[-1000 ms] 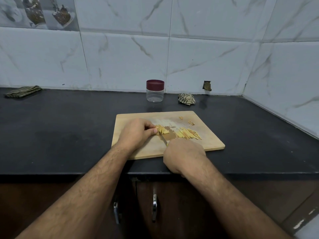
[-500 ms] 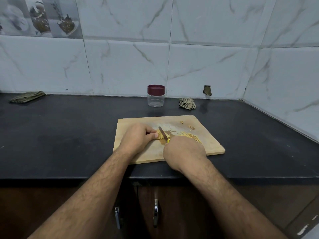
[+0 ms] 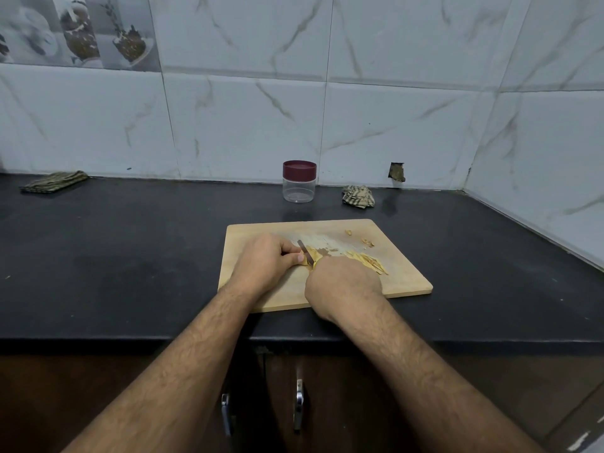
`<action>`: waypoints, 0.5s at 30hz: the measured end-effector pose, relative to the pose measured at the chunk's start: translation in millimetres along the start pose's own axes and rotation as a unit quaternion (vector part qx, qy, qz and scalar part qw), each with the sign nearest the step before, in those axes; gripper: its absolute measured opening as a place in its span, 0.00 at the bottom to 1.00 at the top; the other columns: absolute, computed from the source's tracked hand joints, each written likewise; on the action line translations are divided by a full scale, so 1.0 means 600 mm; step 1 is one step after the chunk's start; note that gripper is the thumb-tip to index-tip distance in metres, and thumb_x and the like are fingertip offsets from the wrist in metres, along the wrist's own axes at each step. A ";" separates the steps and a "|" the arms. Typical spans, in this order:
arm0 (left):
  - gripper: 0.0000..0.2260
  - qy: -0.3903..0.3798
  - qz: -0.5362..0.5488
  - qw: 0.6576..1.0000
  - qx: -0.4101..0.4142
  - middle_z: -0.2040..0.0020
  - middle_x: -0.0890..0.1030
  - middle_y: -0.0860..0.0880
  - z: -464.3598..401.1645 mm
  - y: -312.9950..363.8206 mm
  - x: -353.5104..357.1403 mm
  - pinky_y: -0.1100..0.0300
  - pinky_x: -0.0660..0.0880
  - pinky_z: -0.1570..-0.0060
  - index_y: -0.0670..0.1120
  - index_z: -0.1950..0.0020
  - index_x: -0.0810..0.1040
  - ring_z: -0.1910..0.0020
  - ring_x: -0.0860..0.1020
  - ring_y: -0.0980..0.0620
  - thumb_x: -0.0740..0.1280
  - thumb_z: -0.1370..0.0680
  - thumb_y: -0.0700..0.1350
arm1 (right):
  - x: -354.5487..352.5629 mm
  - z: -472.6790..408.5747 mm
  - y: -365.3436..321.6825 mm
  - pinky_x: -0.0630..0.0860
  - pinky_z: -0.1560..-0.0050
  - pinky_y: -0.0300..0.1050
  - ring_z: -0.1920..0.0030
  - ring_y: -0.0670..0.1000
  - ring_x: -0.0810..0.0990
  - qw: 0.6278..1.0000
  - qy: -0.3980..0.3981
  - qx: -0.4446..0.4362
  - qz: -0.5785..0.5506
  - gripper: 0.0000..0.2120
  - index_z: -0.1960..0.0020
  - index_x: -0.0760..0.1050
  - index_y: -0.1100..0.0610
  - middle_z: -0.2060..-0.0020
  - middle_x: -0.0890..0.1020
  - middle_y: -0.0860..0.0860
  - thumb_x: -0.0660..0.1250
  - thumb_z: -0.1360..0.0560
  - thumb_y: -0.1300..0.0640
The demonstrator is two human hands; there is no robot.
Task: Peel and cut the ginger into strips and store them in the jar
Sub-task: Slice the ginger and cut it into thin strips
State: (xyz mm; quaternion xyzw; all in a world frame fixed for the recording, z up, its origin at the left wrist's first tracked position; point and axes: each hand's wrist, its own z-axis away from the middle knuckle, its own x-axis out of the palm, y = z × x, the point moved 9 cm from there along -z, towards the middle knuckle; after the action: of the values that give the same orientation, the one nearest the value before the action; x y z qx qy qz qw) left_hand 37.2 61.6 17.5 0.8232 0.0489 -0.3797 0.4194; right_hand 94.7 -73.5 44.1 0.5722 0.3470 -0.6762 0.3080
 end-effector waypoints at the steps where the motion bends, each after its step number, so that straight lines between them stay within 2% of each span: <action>1: 0.04 0.000 -0.002 1.000 0.000 0.52 0.86 0.56 0.000 0.000 0.000 0.52 0.77 0.46 0.53 0.52 0.87 0.51 0.81 0.57 0.73 0.25 0.47 | 0.000 0.000 0.001 0.69 0.52 0.47 0.38 0.55 0.76 1.000 0.003 0.000 0.002 0.15 0.33 0.72 0.56 0.37 0.77 0.54 0.58 0.19 0.59; 8: 0.04 -0.006 -0.013 1.000 -0.007 0.53 0.85 0.58 -0.002 -0.003 0.002 0.54 0.77 0.48 0.54 0.52 0.87 0.53 0.80 0.60 0.72 0.24 0.49 | 0.002 0.000 0.001 0.70 0.52 0.47 0.39 0.54 0.77 1.000 0.011 0.001 0.011 0.14 0.34 0.73 0.56 0.38 0.78 0.53 0.58 0.18 0.58; 15: 0.04 -0.003 -0.009 1.000 -0.012 0.52 0.85 0.57 0.000 -0.002 0.000 0.53 0.77 0.47 0.53 0.52 0.87 0.51 0.81 0.58 0.73 0.24 0.49 | 0.002 -0.001 0.000 0.70 0.50 0.47 0.39 0.55 0.76 1.000 0.009 -0.002 0.015 0.15 0.34 0.73 0.57 0.38 0.78 0.54 0.59 0.19 0.59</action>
State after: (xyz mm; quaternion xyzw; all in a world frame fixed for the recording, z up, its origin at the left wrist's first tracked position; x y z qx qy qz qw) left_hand 36.8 62.6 16.6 0.8164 0.0594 -0.3849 0.4265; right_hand 94.7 -73.3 42.7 0.5831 0.3421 -0.6656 0.3161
